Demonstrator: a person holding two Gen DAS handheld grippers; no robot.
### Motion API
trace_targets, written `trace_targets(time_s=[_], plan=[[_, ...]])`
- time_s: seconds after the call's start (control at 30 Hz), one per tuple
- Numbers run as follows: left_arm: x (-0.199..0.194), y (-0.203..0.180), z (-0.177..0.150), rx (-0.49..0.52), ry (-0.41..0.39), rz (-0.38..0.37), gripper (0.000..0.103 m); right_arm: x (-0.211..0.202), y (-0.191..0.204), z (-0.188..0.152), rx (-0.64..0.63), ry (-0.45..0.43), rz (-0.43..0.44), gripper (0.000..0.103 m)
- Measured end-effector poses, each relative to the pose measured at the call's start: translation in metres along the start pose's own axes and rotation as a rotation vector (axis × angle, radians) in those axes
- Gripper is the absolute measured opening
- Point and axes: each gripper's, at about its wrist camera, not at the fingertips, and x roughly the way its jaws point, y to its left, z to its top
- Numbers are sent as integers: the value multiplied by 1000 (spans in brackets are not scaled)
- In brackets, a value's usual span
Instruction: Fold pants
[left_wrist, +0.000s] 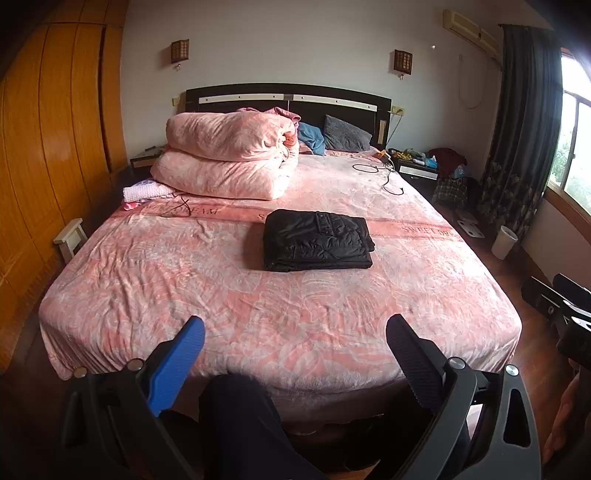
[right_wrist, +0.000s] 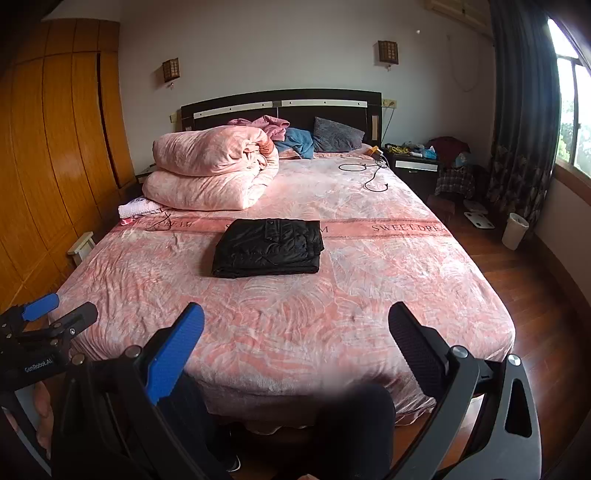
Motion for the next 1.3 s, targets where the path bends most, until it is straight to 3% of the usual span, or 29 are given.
trace_targets(time_s=[0.87, 1.03, 1.3], plan=[[21, 10, 9, -24, 50, -24, 99, 23, 7, 9, -25, 27, 4, 100], [19, 11, 11, -17, 14, 20, 99, 25, 9, 6, -16, 36, 15, 100], [13, 15, 15, -29, -21, 1, 99, 30, 7, 6, -7, 43, 19, 100]])
